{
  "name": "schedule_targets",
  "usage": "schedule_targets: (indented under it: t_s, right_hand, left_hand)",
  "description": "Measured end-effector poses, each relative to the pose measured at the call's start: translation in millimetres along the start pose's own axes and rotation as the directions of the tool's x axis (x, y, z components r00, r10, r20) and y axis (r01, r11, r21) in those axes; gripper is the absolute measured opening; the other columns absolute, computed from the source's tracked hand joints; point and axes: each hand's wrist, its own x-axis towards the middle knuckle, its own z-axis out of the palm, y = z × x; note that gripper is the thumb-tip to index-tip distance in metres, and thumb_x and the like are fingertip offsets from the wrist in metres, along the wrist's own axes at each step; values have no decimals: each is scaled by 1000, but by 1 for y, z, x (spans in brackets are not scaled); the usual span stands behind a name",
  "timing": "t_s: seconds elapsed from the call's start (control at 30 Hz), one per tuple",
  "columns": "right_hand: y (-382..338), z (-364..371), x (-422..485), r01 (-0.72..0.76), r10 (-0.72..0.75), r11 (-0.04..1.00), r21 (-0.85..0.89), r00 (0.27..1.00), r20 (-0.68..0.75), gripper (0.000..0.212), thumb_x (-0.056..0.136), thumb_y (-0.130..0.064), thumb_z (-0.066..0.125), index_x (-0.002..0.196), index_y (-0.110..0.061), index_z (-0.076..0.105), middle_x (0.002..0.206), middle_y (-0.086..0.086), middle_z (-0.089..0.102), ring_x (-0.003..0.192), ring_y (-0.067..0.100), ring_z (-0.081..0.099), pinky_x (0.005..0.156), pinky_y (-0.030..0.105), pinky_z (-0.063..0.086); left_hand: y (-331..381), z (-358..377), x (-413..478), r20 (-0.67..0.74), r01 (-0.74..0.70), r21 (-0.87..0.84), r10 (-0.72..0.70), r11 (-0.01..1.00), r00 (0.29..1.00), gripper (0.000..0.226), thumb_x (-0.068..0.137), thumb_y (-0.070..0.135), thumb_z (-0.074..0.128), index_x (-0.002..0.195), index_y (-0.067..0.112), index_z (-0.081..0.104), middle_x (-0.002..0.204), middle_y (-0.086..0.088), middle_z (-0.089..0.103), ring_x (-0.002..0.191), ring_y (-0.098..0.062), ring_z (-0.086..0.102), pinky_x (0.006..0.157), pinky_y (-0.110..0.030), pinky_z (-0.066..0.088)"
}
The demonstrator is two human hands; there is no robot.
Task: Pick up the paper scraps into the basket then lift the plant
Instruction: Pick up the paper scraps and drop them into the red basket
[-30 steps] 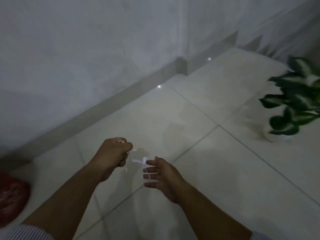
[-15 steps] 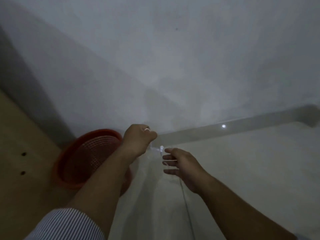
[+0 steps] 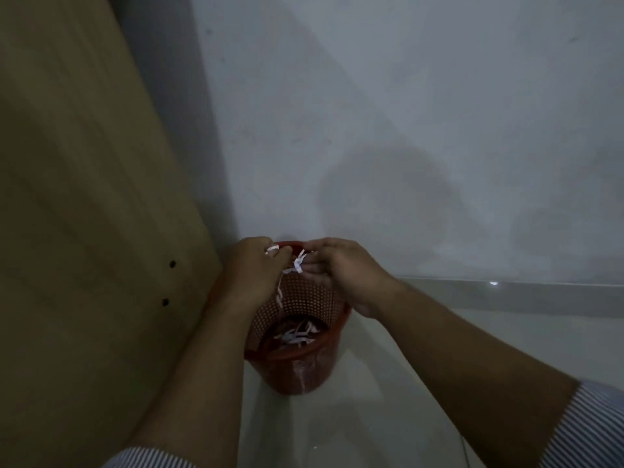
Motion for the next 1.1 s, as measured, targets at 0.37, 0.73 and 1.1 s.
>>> schedule_targets:
  t_s: [0.37,0.73,1.1]
  right_hand:
    - [2,3,13,-178,156,955,-237,982,-110,20,99,-10,47,109,-1,62,92,8,63,83,16,63,77,28,60]
    - [-5,-41,-2,64,-188,847,-527,965,-184,19,89,-6,50,87,-3,69,81,16,70,70,26,66,68,41,60]
    - [-11,-120,-49,46,-228,869,-492,921,-316,19,92,-11,52,94,-4,70,88,12,68,77,22,64,73,37,59]
  left_hand:
    - [-35,17,-16,200,242,235,-291,941,936,60,99,48,24,125,10,62,132,-15,61,120,-31,57,96,-33,39]
    - [-10,35,-15,314,111,155,-156,982,937,31,89,43,56,72,19,65,75,2,67,72,-15,62,62,-30,43]
    - [82,77,-31,228,-94,76,75,993,971,28,87,34,54,64,19,55,65,3,61,65,-18,59,60,-32,46]
